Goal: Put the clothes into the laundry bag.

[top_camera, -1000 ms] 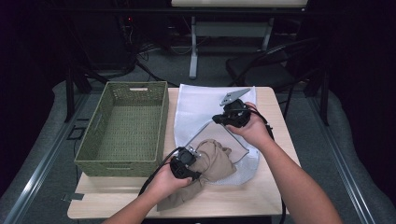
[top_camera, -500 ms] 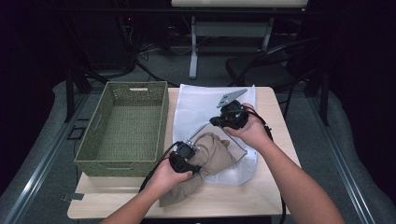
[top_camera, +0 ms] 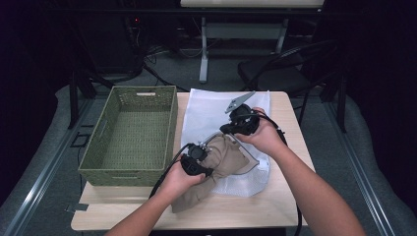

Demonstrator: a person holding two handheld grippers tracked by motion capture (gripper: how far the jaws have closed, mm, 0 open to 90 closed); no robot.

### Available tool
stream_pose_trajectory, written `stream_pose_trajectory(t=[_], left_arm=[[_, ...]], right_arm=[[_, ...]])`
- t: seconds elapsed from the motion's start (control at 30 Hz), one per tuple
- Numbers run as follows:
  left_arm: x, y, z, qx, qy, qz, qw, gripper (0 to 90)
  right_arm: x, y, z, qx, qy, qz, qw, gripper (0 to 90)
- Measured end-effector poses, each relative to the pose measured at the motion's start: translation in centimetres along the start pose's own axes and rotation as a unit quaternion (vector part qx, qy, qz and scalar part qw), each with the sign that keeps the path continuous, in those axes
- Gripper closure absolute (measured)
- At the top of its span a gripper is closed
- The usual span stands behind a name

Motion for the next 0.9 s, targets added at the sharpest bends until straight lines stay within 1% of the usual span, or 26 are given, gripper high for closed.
stream_pose_trajectory(t=[0.13, 0.2, 0.23, 0.27, 0.4, 0.43, 0.47, 0.53, 0.57, 0.6, 0.67, 0.7, 0.77, 0.8, 0.87, 0.9], left_arm=[[0.6, 0.2, 0.2, 0.005, -0.003, -0.007, 1.0000, 63.7], [0.9, 0.3, 0.2, 0.003, -0.007, -0.009, 0.9999, 63.7], [1.1, 0.3, 0.3, 0.006, -0.006, -0.009, 0.9999, 63.7], [1.2, 0.4, 0.3, 0.005, -0.010, -0.012, 0.9999, 63.7], [1.9, 0.7, 0.3, 0.010, -0.011, -0.022, 0.9996, 63.6], [2.0, 0.8, 0.3, 0.009, -0.013, -0.024, 0.9996, 63.6], [2.1, 0.9, 0.4, 0.014, -0.011, -0.025, 0.9995, 63.5], [2.1, 1.3, 0.5, 0.012, -0.015, -0.025, 0.9995, 62.9], [2.0, 1.6, 0.6, 0.013, -0.018, -0.026, 0.9994, 62.2], [1.9, 1.8, 0.7, 0.009, -0.023, -0.026, 0.9994, 61.4], [1.7, 2.4, 0.9, 0.014, -0.027, -0.022, 0.9993, 59.7], [1.6, 2.6, 1.0, 0.016, -0.023, -0.021, 0.9994, 58.2], [1.4, 2.9, 1.1, 0.013, -0.027, -0.027, 0.9992, 54.8], [1.3, 2.9, 1.2, 0.013, -0.023, -0.029, 0.9992, 52.6], [1.3, 2.9, 1.1, 0.014, -0.021, -0.035, 0.9991, 49.4], [1.3, 2.9, 1.0, 0.011, -0.020, -0.041, 0.9989, 46.8]], right_arm=[[0.0, 0.1, 0.0, 0.003, 0.003, 0.002, 1.0000, 89.1], [0.1, 0.1, -0.1, 0.003, 0.000, 0.005, 1.0000, 89.1], [0.1, 0.2, 0.0, 0.002, -0.001, 0.005, 1.0000, 89.1], [0.1, 0.2, 0.0, 0.003, -0.003, 0.005, 1.0000, 89.1], [0.1, 0.3, 0.0, 0.000, -0.003, 0.003, 1.0000, 89.1], [0.1, 0.3, 0.0, 0.000, -0.004, 0.004, 1.0000, 89.1], [0.1, 0.3, 0.0, 0.001, -0.003, 0.004, 1.0000, 89.1], [0.1, 0.4, 0.0, -0.001, -0.004, 0.004, 1.0000, 89.1], [0.1, 0.4, 0.0, -0.001, -0.004, 0.004, 1.0000, 89.1], [0.1, 0.4, 0.0, -0.001, -0.006, 0.002, 1.0000, 89.1], [0.1, 0.4, 0.1, 0.000, -0.008, 0.002, 1.0000, 89.1], [0.1, 0.4, 0.1, 0.001, -0.009, 0.003, 1.0000, 89.1], [0.0, 0.5, 0.2, 0.002, -0.007, 0.002, 1.0000, 89.1], [0.0, 0.6, 0.2, 0.002, -0.008, 0.002, 1.0000, 89.1], [0.0, 0.7, 0.2, 0.001, -0.009, 0.001, 1.0000, 89.0], [0.0, 0.7, 0.3, 0.002, -0.010, 0.001, 0.9999, 89.0]])
Point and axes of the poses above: each handheld gripper's, and its own axes: y roughly forward along the jaws, x roughly out of its top, z roughly to its left, the point moved 1 cm from there along y, roughly forward along the jaws, and after that the axes turned 3 degrees about z, right-handed, at the moved point
